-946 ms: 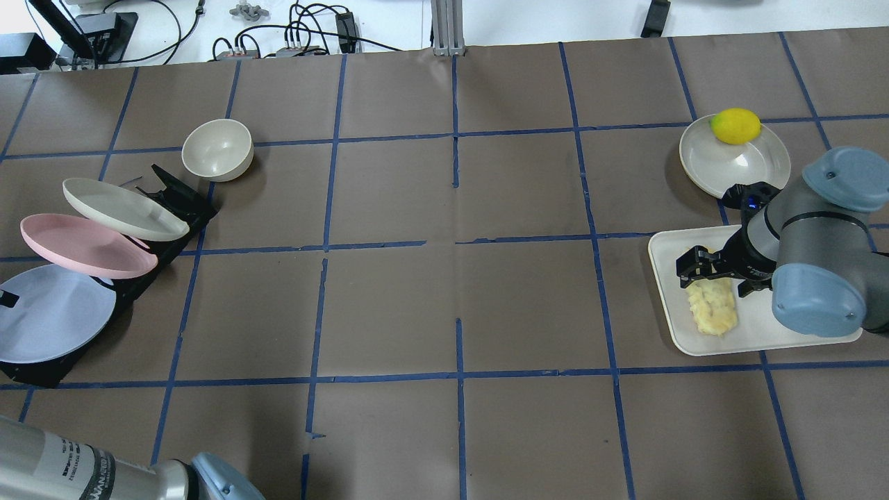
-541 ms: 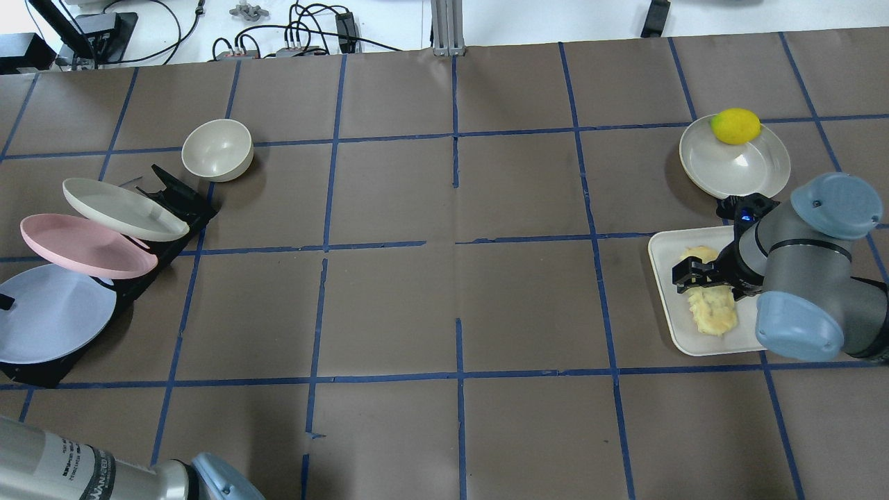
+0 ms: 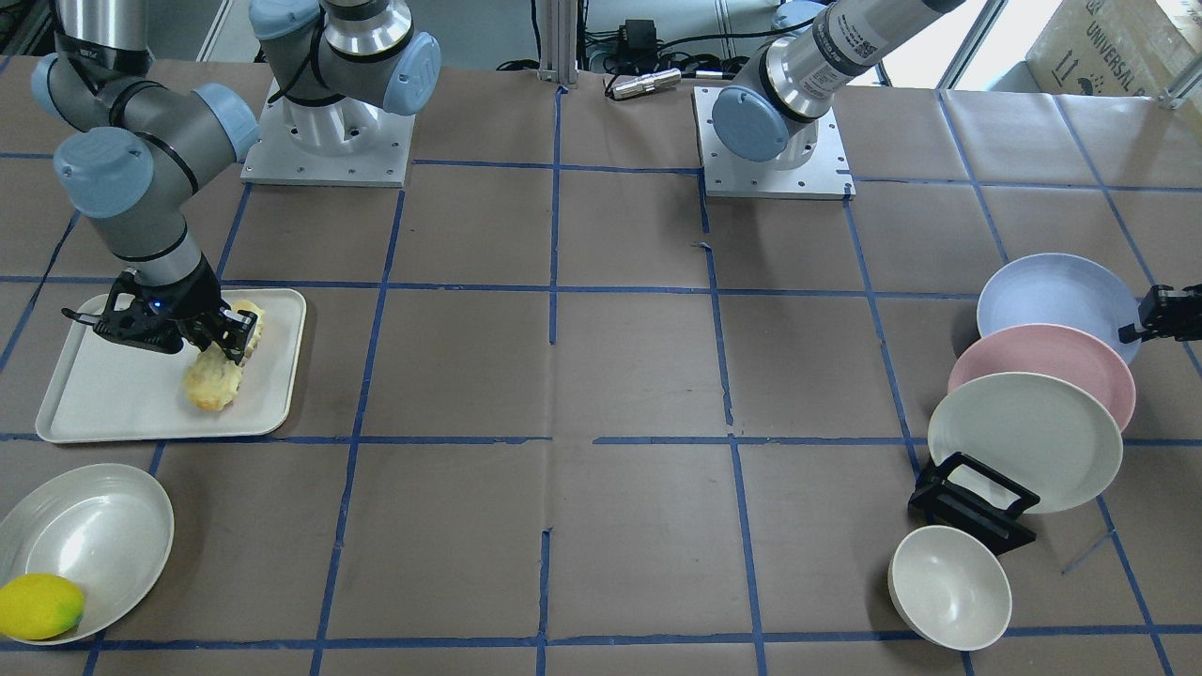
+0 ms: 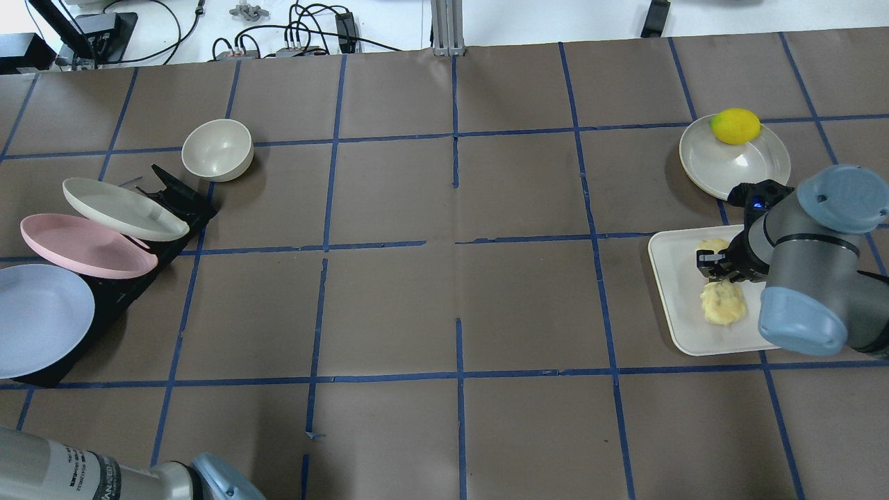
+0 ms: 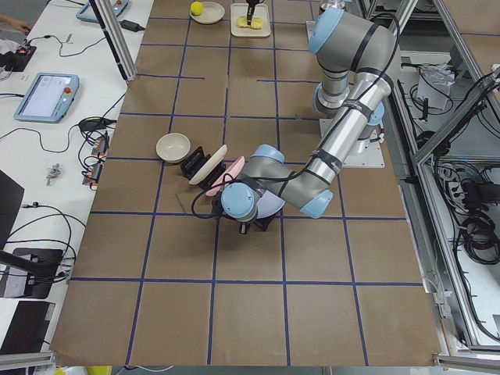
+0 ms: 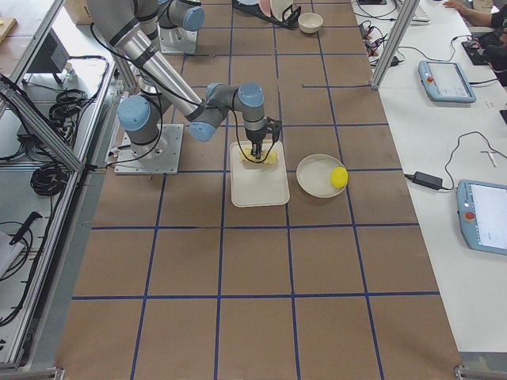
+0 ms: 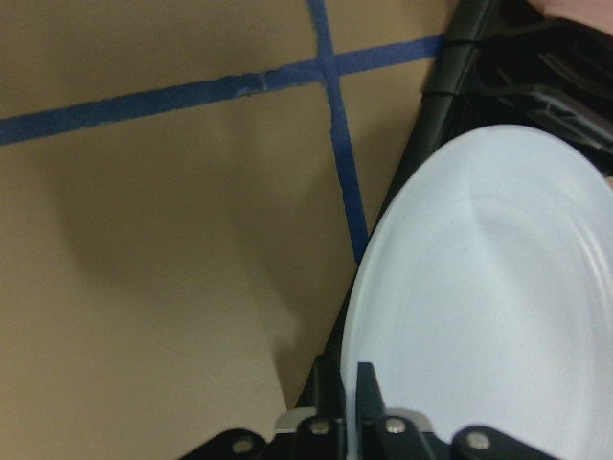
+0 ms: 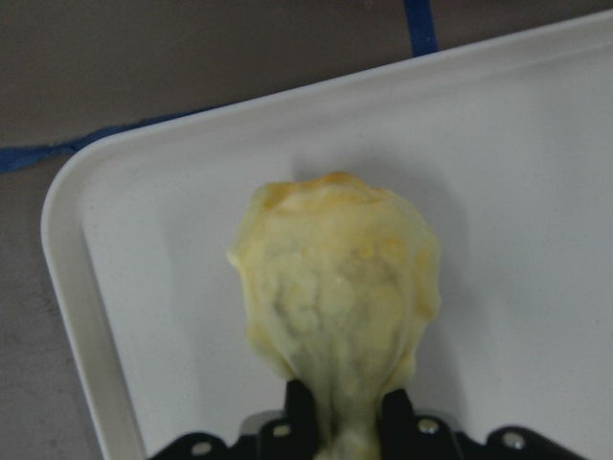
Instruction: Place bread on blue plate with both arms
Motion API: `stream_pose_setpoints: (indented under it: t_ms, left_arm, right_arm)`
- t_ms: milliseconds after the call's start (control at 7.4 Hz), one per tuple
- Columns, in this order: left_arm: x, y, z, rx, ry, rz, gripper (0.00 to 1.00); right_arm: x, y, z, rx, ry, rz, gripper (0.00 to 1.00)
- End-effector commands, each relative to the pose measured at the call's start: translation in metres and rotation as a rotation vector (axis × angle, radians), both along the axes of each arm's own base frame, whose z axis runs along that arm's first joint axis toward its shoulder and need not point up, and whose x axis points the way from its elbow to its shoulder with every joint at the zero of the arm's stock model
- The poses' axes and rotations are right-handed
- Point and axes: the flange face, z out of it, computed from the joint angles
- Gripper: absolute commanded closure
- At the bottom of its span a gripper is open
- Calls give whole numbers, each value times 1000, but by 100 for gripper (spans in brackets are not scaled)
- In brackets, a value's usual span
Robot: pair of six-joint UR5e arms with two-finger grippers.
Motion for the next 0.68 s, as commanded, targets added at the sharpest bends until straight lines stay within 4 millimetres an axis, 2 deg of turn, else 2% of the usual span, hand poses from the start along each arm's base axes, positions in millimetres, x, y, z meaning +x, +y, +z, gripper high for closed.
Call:
stream_pose_setpoints:
  t_ms: [0, 135, 270, 405, 541]
  left_arm:
    - [-18, 19, 52, 23, -56, -17, 87]
    - [-34, 30, 84, 22, -64, -14, 87]
    - [-56, 45, 115, 36, -51, -5, 87]
    - [-79, 59, 129, 47, -53, 52, 87]
    - [-115, 64, 131, 56, -64, 85, 87]
  right_arm:
    - [-18, -34, 69, 121, -23, -7, 95]
    - [-24, -48, 115, 159, -36, -9, 95]
    - [-30, -58, 149, 207, -37, -15, 95]
    - [-27, -61, 171, 225, -56, -19, 95]
    - [1, -68, 180, 212, -44, -48, 95]
